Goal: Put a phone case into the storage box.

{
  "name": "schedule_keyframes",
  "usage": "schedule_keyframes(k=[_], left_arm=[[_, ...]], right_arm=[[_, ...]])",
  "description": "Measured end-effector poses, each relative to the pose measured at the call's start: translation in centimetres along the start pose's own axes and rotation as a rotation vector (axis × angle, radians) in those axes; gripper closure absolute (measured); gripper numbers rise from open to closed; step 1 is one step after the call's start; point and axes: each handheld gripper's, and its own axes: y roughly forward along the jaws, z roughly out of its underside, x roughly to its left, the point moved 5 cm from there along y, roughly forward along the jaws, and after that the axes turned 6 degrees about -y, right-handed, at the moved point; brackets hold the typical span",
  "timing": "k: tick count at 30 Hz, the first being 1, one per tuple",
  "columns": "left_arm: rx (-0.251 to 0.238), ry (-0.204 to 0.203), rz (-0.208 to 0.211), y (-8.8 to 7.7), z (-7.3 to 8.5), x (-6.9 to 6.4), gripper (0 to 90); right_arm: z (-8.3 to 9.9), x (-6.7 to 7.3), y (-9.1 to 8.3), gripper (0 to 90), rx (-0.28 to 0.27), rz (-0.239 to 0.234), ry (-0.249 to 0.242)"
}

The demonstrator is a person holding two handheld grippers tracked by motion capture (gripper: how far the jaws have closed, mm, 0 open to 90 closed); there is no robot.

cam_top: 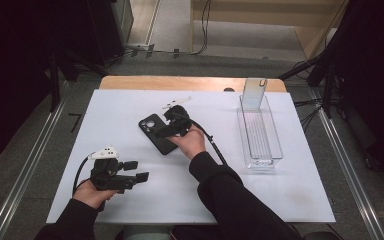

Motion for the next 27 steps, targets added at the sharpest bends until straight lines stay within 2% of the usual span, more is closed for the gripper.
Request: schedule_keyframes(k=[13, 19, 27], left_arm=[[0.0, 0.0, 0.0, 0.0, 0.0, 0.0, 29.9], [-0.001, -0.001, 0.001, 0.0, 0.0, 0.0, 30.0], [-0.003, -0.001, 0.0, 0.0, 0.0, 0.0, 29.9]], right_arm=[[0.9, 0.3, 1.0, 5.3, 0.071, 0.013, -0.001], [1.3, 0.4, 1.6, 5.3, 0.106, 0.012, -0.019], [2.1, 0.4, 2.4, 5.4, 0.156, 0.044, -0.016]])
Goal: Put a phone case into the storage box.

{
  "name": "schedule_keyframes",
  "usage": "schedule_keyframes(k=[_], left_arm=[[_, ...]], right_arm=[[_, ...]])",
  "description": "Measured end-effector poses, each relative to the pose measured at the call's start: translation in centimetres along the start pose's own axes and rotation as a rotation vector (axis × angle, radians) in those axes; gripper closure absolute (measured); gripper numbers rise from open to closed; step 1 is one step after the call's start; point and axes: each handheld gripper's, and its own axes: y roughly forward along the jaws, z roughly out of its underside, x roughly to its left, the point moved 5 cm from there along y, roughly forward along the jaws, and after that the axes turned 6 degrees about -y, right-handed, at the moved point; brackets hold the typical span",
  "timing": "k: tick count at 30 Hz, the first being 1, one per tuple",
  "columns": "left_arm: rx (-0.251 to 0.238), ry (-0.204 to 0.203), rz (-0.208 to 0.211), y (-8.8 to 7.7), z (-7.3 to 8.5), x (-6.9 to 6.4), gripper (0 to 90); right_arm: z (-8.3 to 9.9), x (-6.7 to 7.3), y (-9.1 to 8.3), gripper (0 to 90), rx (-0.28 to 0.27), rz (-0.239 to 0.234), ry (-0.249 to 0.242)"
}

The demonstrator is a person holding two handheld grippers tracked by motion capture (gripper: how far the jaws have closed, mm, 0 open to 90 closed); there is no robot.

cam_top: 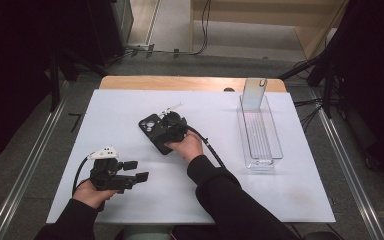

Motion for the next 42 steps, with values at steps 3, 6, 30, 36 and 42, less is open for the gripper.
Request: schedule_keyframes(k=[3, 6, 30, 36, 42], left_arm=[[0.0, 0.0, 0.0, 0.0, 0.0, 0.0, 29.9], [-0.001, -0.001, 0.0, 0.0, 0.0, 0.0, 29.9], [-0.001, -0.001, -0.001, 0.0, 0.0, 0.0, 29.9], [-0.001, -0.003, 0.0, 0.0, 0.0, 0.0, 30.0], [0.001, -0.006, -0.006, 0.0, 0.0, 0.1, 30.0]], right_arm=[[0.2, 0.2, 0.4, 5.3, 0.016, 0.01, -0.011], [0.4, 0.1, 0.6, 5.3, 0.02, 0.015, -0.008], [1.4, 0.7, 1.4, 11.3, -0.023, 0.121, -0.088], [1.3, 0.5, 1.2, 12.2, -0.033, 0.107, -0.078], [1.0, 0.3, 0.6, 12.9, -0.052, 0.087, -0.068]])
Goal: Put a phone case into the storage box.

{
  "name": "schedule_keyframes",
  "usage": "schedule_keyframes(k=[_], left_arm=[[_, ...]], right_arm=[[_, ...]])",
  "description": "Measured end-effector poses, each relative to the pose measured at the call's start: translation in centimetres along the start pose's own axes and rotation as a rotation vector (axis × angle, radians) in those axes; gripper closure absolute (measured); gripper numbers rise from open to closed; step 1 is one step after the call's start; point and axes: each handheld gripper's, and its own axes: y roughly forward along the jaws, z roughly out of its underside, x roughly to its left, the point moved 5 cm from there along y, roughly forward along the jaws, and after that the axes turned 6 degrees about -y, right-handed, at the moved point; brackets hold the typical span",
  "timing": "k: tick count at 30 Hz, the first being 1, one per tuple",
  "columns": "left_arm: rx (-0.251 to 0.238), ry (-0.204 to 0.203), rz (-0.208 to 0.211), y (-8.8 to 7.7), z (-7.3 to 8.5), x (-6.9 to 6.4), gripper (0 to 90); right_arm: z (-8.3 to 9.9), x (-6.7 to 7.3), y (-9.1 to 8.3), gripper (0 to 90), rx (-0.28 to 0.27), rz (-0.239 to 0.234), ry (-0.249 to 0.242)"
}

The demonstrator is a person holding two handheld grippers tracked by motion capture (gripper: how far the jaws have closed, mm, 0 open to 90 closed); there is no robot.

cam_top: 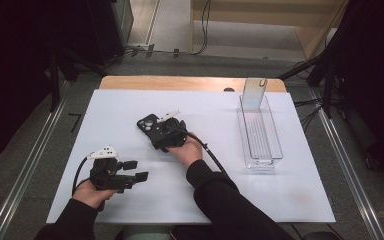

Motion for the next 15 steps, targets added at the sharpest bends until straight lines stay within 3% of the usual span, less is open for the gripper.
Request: schedule_keyframes(k=[15], left_arm=[[-0.003, 0.0, 0.007, 0.0, -0.1, 0.1, 29.9]], right_arm=[[-0.6, -0.7, -1.2, 13.4, -0.027, -0.022, 0.018]])
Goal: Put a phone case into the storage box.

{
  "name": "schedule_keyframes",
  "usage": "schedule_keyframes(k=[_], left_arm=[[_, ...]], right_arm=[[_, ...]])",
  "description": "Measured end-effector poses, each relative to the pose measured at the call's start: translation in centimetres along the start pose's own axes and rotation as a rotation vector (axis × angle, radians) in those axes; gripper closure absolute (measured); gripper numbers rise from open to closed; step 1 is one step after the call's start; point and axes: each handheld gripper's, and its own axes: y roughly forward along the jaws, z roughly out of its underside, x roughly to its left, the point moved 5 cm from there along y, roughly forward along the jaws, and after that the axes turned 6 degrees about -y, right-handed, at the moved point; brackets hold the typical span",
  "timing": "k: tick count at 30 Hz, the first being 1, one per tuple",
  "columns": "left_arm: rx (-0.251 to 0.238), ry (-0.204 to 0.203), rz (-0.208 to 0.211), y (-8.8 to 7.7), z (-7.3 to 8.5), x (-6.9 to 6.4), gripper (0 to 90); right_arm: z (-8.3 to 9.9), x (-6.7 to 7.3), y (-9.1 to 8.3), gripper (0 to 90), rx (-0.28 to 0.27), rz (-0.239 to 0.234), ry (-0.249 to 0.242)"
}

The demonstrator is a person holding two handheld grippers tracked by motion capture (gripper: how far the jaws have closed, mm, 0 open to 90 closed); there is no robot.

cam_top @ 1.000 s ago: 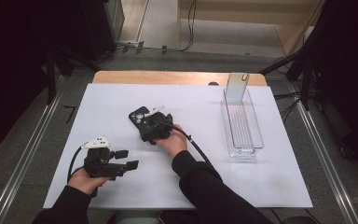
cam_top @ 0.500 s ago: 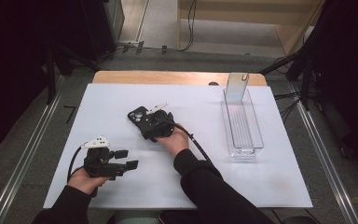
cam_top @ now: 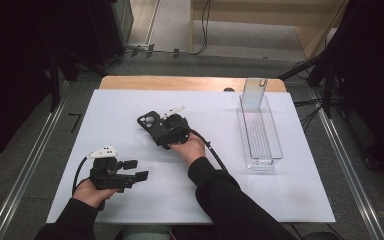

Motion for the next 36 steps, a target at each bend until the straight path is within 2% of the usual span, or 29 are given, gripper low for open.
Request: schedule_keyframes(k=[16, 23, 28, 36], left_arm=[[-0.033, -0.054, -0.013, -0.2, -0.8, 0.3, 29.9], [-0.04, -0.086, -0.018, -0.3, -1.3, 0.3, 27.7], [-0.04, -0.07, -0.043, -0.2, -1.6, 0.3, 25.8], [-0.032, -0.077, -0.027, 0.5, -2.2, 0.2, 25.8]], right_arm=[[-0.4, -0.1, -0.9, 13.4, -0.035, -0.044, 0.053], [-0.5, -0.1, -2.5, 13.4, -0.067, -0.068, 0.086], [-0.4, -0.4, -3.8, 13.4, -0.086, -0.08, 0.093], [0.7, -1.0, -5.8, 13.4, -0.093, -0.086, 0.104]])
